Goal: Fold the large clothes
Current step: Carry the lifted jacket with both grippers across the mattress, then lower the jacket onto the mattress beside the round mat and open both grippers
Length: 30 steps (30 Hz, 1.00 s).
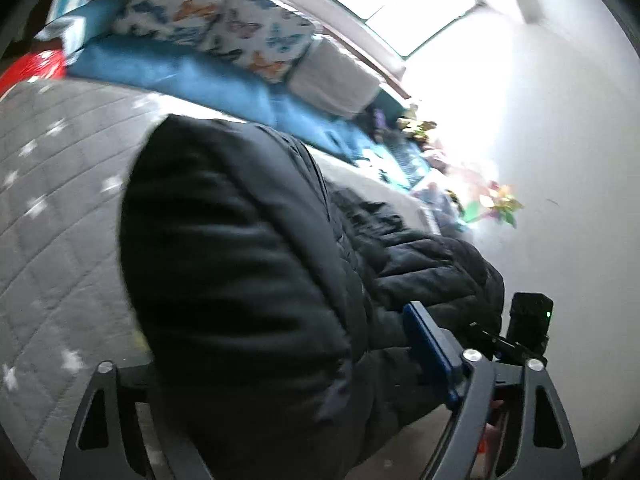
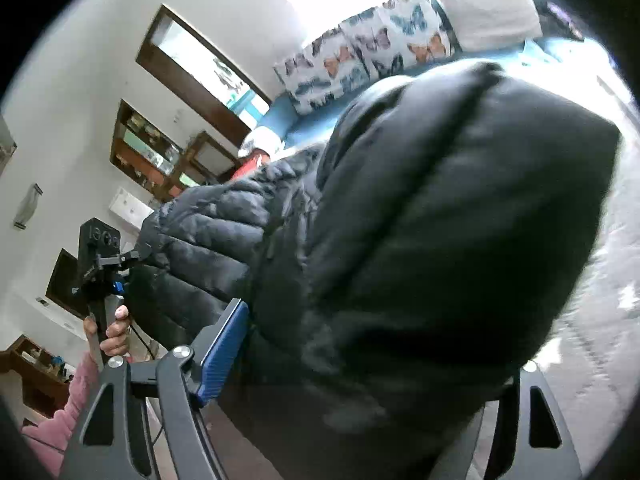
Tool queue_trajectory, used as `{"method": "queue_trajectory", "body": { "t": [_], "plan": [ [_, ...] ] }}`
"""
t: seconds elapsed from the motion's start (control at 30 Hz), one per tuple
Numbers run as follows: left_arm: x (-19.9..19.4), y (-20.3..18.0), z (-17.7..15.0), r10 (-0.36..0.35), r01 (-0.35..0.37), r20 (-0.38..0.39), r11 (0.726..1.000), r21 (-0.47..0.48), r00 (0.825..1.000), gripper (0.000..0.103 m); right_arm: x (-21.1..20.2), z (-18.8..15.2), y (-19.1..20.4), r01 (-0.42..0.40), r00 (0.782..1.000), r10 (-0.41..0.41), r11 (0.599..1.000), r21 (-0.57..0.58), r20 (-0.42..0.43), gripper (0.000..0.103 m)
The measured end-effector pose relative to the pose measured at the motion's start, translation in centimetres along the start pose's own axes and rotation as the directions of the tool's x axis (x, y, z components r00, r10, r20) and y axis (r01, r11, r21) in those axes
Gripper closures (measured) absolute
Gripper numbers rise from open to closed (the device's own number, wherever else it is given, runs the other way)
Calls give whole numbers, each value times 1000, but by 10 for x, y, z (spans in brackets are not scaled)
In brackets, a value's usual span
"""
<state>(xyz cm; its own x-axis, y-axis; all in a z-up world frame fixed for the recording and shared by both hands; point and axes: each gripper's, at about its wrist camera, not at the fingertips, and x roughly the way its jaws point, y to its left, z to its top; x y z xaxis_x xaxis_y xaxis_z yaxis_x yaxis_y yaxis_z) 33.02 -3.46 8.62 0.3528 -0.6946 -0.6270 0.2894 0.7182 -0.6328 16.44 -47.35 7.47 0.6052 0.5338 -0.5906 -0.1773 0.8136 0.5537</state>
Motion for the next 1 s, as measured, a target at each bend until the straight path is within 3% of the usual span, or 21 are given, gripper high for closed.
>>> {"method": "queue_trajectory", "body": {
  "t": [0.23, 0.37, 0.5, 0.63, 0.73, 0.83, 0.9, 1.0],
  "plan": [
    [69, -123, 28, -163, 167, -42, 979, 116, 986, 17, -81, 18, -20, 124, 986, -122, 992, -8, 111, 19],
    [123, -184, 35, -160, 176, -98, 967, 183, 982, 17, -116, 23, -44, 201, 963, -200, 979, 15, 180, 26],
    [170, -220, 30, -118, 145, -119, 959, 245, 986, 17, -112, 22, -76, 283, 938, -295, 955, 90, 183, 25],
    [203, -212, 15, 9, 22, -125, 970, 240, 992, 17, -99, 1, -128, 338, 920, -369, 917, 211, 129, 24],
    [229, -181, 10, 58, -29, -186, 988, 153, 981, 16, -95, -14, -166, 302, 931, -349, 899, 316, 103, 19],
    [244, -141, 8, -14, 16, -247, 1000, 5, 969, 9, -90, -27, -187, 241, 947, -303, 889, 390, 106, 12],
    [246, -127, 9, -68, 52, -257, 996, -68, 964, 9, -91, -29, -187, 245, 948, -303, 887, 392, 92, 10],
    [229, -128, 20, -26, 21, -230, 1000, -23, 973, 9, -104, -23, -176, 300, 933, -351, 879, 370, 78, 10]
  ]
}}
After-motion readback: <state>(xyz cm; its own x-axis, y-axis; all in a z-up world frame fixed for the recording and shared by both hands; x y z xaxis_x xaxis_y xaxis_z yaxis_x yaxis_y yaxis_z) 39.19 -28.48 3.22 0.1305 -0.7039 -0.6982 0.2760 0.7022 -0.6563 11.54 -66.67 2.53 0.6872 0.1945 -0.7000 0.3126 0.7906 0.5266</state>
